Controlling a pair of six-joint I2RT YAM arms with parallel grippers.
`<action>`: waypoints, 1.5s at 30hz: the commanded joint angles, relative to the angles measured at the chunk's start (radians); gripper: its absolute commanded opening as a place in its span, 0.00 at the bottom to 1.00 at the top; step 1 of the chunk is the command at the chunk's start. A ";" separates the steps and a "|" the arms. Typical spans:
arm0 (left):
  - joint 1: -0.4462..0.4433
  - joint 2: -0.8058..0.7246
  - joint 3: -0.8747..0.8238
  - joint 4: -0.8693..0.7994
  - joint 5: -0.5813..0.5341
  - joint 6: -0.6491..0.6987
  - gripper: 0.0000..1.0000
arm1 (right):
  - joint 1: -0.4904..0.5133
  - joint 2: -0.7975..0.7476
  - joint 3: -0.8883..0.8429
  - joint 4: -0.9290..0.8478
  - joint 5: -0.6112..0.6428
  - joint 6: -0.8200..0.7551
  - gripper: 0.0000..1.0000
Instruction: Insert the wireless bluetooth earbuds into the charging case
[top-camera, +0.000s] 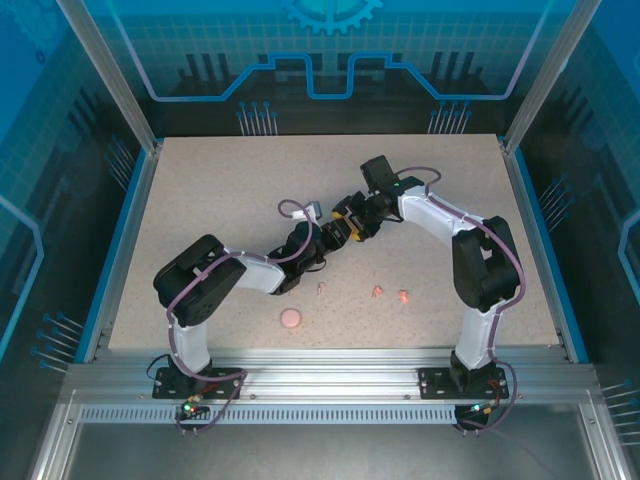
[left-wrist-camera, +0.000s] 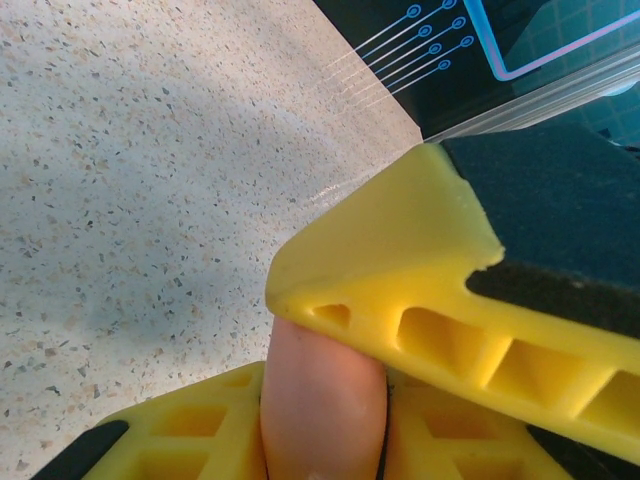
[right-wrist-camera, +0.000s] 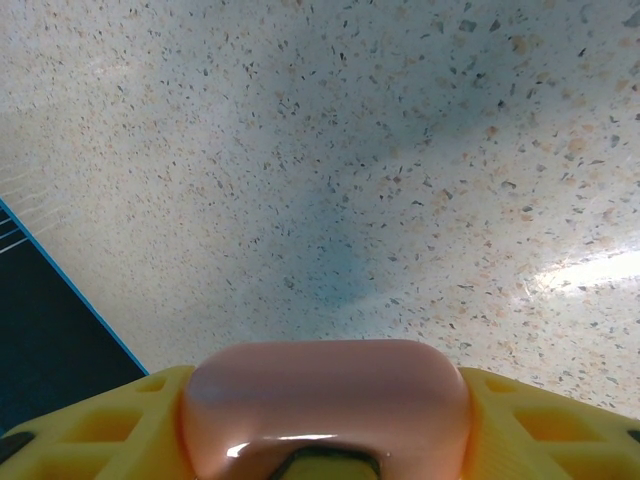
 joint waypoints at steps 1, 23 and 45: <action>0.008 0.010 0.014 0.012 -0.009 -0.004 0.30 | 0.017 -0.033 0.008 -0.022 -0.015 0.016 0.59; 0.009 -0.033 -0.030 0.012 -0.043 -0.001 0.31 | 0.017 -0.022 0.012 -0.025 -0.001 0.024 0.59; 0.088 -0.166 -0.060 -0.058 0.308 0.060 0.00 | -0.184 -0.172 0.072 -0.032 -0.026 -0.210 0.84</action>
